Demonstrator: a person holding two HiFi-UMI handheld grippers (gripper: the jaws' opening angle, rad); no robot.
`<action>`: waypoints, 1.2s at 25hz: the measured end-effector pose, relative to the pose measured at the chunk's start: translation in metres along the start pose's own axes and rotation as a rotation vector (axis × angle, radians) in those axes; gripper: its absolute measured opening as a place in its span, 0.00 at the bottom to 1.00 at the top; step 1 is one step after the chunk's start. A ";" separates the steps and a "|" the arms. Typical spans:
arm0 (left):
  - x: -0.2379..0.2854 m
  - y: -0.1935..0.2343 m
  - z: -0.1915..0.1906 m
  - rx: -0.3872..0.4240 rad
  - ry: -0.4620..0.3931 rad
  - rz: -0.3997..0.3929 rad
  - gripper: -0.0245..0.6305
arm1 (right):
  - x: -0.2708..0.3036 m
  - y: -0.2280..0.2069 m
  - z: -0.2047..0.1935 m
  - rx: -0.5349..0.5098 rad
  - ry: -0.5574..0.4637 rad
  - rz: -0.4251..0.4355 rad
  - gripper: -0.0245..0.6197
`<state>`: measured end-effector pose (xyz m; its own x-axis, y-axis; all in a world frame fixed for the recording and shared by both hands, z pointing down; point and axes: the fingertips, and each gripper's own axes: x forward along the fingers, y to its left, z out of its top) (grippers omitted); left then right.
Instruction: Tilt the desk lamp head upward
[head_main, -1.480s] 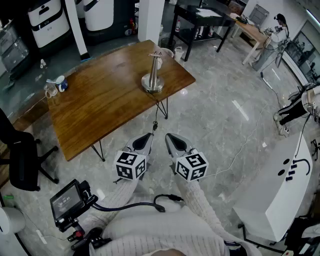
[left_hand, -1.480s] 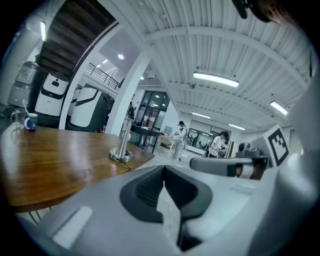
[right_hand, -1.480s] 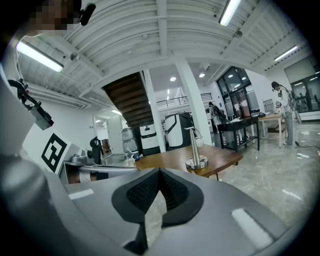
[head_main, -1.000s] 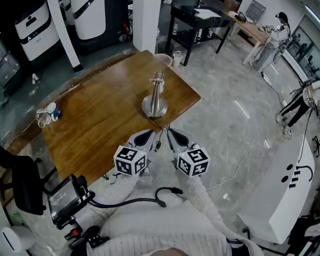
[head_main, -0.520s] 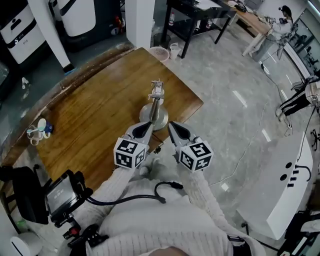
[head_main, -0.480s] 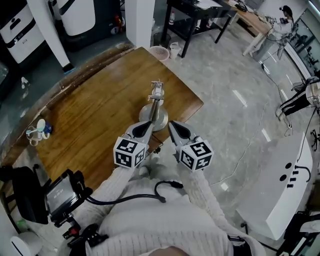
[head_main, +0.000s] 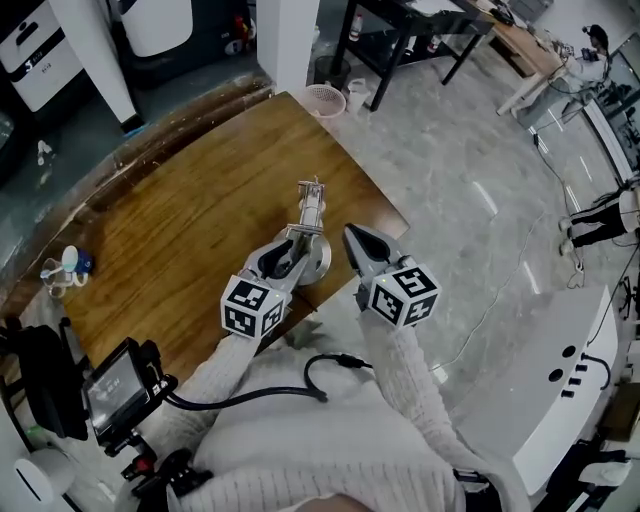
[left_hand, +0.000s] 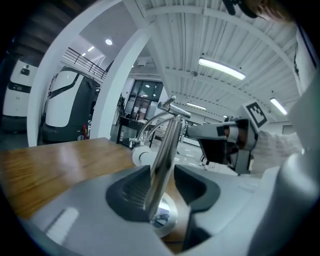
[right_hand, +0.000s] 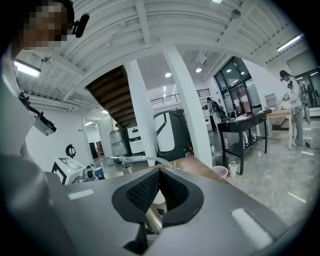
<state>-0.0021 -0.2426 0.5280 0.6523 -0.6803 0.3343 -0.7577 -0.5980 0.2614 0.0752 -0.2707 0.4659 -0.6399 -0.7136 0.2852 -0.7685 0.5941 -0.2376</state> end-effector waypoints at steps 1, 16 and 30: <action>0.000 -0.001 -0.003 0.006 0.011 0.000 0.26 | 0.001 -0.001 0.004 0.011 -0.003 0.004 0.04; -0.001 -0.014 -0.016 0.064 0.045 0.040 0.29 | 0.037 0.015 0.024 0.559 0.102 0.350 0.24; -0.002 -0.029 -0.014 0.057 0.046 0.012 0.31 | 0.064 0.030 0.010 1.209 0.212 0.714 0.28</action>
<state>0.0185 -0.2182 0.5323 0.6404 -0.6682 0.3787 -0.7622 -0.6138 0.2059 0.0111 -0.3025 0.4679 -0.9553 -0.2677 -0.1257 0.1187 0.0423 -0.9920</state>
